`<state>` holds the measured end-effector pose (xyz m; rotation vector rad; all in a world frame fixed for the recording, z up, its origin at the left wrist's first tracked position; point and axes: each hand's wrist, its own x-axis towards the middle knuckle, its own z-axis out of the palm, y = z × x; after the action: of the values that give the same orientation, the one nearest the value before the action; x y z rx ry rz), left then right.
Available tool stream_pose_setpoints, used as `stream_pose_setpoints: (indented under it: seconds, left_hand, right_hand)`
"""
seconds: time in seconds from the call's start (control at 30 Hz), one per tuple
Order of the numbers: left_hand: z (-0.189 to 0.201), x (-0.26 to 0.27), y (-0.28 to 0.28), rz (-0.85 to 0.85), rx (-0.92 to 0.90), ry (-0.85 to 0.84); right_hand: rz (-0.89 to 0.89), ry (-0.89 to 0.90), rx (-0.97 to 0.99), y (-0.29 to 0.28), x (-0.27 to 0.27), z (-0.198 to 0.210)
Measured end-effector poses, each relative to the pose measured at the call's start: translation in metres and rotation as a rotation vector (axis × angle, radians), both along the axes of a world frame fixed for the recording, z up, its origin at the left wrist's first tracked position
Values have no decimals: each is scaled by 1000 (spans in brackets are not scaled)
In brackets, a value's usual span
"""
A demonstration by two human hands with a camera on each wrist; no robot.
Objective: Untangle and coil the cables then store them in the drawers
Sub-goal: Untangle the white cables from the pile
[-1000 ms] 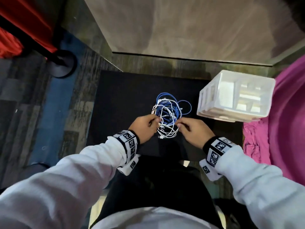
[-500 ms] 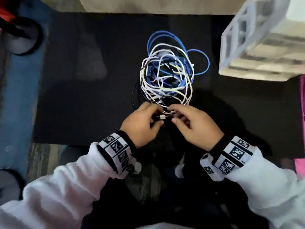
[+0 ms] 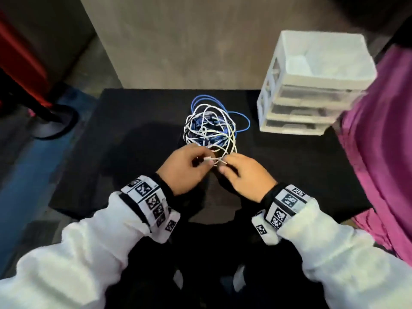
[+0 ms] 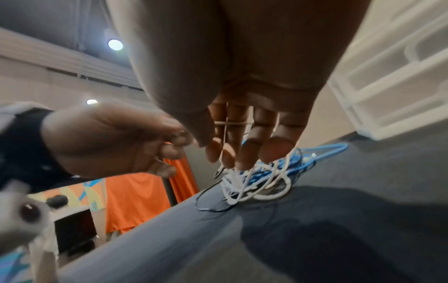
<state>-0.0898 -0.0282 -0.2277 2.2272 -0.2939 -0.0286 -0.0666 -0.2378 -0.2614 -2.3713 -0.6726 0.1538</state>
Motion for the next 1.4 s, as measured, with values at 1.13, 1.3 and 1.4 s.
stream_pose_setpoints:
  seconds: [1.13, 1.3, 1.4]
  left_hand:
    - [70, -8, -6, 70, -134, -107]
    - [83, 0, 26, 170, -289, -234]
    - [89, -2, 53, 267, -293, -290]
  right_hand:
    - [41, -191, 91, 11, 23, 122]
    - [69, -123, 23, -16, 20, 119]
    - [88, -75, 22, -31, 20, 101]
